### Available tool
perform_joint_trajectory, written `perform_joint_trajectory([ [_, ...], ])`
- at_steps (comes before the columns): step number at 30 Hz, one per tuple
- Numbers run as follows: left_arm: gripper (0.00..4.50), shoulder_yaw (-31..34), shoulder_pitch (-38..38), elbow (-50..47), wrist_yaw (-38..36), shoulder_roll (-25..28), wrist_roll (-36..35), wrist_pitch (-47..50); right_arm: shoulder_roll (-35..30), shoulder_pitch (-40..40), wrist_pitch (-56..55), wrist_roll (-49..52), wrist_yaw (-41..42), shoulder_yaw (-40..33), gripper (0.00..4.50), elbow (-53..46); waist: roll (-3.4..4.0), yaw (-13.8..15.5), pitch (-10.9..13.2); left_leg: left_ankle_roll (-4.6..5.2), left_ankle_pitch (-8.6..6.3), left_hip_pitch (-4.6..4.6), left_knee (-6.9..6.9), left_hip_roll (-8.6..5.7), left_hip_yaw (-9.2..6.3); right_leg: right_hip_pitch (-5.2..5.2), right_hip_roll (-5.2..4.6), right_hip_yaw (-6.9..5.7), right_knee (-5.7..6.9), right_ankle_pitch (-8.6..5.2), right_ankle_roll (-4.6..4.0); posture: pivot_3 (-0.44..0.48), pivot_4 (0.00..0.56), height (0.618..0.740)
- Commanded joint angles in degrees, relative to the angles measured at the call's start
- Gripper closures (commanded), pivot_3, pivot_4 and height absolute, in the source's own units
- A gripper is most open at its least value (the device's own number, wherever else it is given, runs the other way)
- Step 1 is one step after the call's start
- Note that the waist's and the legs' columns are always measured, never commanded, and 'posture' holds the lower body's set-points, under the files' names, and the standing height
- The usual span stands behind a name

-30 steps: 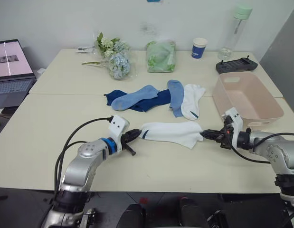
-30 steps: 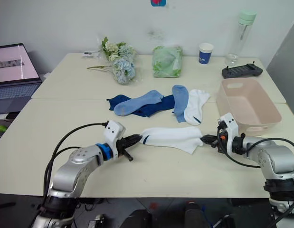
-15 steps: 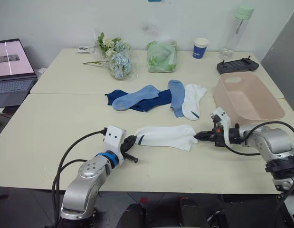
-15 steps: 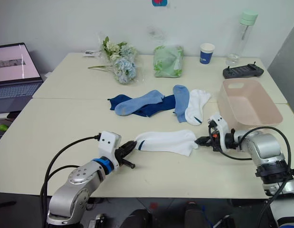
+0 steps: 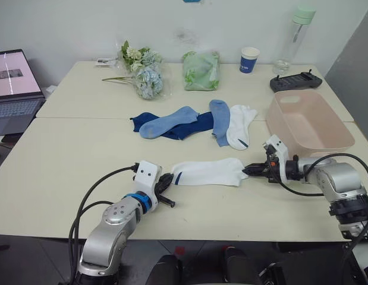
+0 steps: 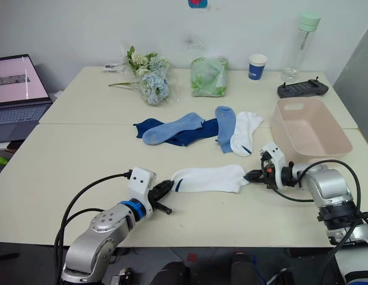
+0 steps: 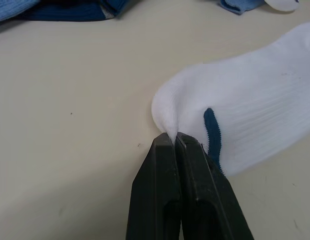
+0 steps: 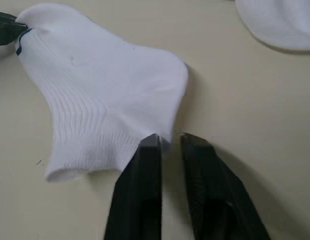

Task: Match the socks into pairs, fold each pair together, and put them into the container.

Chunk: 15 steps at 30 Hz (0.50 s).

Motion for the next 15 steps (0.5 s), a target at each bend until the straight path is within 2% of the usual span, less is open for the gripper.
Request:
perform_joint_trajectory([
  [1,3.25,1.2,-0.3,-1.2,-1.2,0.7,-1.2,-1.2,-1.5,0.6,-3.6,-0.8,-0.2,-3.3,2.47,-2.5,0.0,0.0,0.0,0.0,0.0,0.0,0.0,-0.01,0.0,0.0,0.0,0.0,0.0,0.0,0.0,0.0,0.15,0.74],
  [3,2.6,3.0,-0.1,-1.2,-1.3,1.5,-1.6,-1.4,-1.8,1.3,-5.3,-1.2,-0.9,-4.8,1.76,-3.7,0.0,0.0,0.0,0.0,0.0,0.0,0.0,0.0,0.0,0.0,0.0,0.0,0.0,0.0,0.0,0.0,0.15,0.74],
  [5,2.01,7.1,0.1,-0.4,-3.1,3.7,-2.8,-3.1,-3.7,4.2,-9.6,-0.6,1.9,-6.6,1.08,-7.9,0.0,0.1,0.0,0.0,0.0,0.0,0.0,0.02,-0.02,-0.01,0.01,-0.02,0.0,0.0,0.0,0.0,0.15,0.74],
  [7,1.37,9.8,0.3,0.6,-7.4,6.6,-3.6,-8.8,-5.3,7.6,-13.6,-0.8,4.4,-6.8,1.04,-12.3,0.01,0.1,0.0,0.0,0.0,-0.01,-0.03,0.04,-0.02,-0.03,0.02,-0.04,-0.01,0.0,0.0,0.0,0.15,0.74],
  [9,0.78,9.8,1.5,2.0,-15.5,11.4,-3.3,-17.4,-6.7,10.6,-16.2,-0.8,7.1,-5.5,1.04,-16.9,0.01,0.0,0.0,-0.01,0.0,0.0,-0.03,0.05,0.01,-0.02,0.02,-0.02,-0.02,0.0,0.0,0.0,0.15,0.74],
  [11,0.78,9.2,2.5,3.5,-20.9,14.9,-2.5,-23.6,-7.1,12.1,-17.8,-0.7,8.6,-4.7,1.04,-19.7,0.03,0.0,0.0,-0.01,0.0,0.01,-0.01,0.04,0.03,0.01,0.01,-0.01,-0.03,0.0,0.0,0.0,0.15,0.74],
  [15,0.78,2.7,1.9,9.8,-32.5,22.9,2.7,-37.2,-8.4,15.6,-35.2,-11.9,10.8,2.6,1.04,-21.4,0.03,-0.1,0.0,-0.01,-0.01,0.03,-0.03,0.04,0.03,0.03,0.01,-0.05,-0.04,0.0,0.0,0.0,0.15,0.74],
])
